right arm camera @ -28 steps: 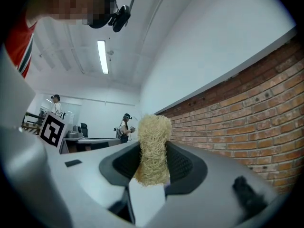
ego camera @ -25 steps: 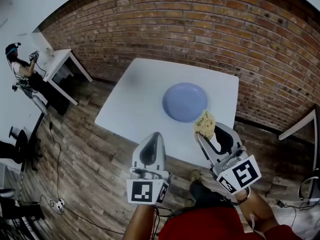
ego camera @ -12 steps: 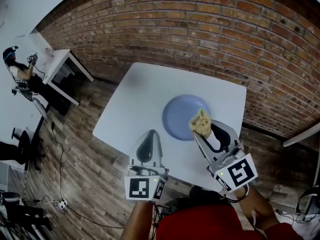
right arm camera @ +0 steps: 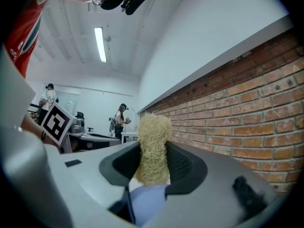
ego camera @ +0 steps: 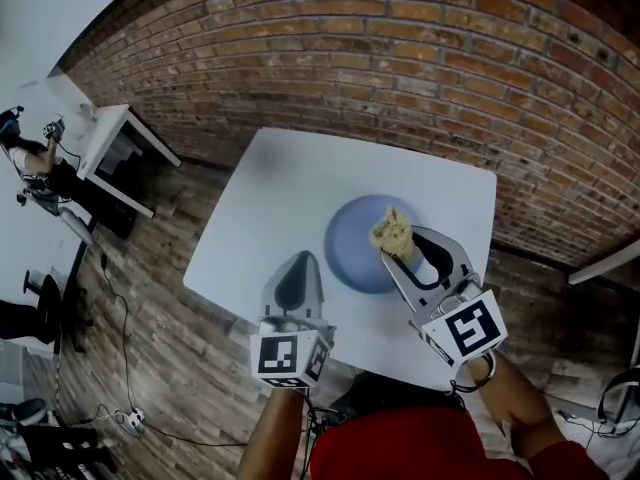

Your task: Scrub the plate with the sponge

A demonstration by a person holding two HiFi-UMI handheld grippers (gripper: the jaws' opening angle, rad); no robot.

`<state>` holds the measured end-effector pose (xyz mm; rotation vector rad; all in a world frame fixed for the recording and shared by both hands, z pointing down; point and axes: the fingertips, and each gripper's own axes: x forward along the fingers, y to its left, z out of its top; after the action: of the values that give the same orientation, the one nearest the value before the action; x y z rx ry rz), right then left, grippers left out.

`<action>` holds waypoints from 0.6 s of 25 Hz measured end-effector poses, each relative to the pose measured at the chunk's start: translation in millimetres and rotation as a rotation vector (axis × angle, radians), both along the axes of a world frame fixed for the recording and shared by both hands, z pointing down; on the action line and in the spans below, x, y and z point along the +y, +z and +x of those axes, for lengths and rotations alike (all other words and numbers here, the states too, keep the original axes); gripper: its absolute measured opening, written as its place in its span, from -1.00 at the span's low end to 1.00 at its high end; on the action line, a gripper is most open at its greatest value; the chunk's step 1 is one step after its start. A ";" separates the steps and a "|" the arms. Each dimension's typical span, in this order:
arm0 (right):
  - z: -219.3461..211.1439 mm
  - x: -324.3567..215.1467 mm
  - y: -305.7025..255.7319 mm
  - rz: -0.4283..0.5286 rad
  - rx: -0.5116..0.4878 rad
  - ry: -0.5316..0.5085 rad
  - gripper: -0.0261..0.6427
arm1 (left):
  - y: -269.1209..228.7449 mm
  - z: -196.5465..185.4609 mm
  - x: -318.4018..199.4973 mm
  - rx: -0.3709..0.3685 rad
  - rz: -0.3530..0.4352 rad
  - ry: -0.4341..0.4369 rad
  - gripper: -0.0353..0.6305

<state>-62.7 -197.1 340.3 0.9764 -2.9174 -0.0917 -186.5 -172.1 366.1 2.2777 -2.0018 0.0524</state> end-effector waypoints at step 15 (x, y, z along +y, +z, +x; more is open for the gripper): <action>-51.2 -63.3 82.1 -0.192 0.232 0.030 -0.44 | 98.8 -26.6 -69.5 0.002 -0.359 0.103 -0.54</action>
<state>-113.9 -260.4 422.4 0.9111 -2.6427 0.0708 -213.1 -241.6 465.0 2.1421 -1.7067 0.3847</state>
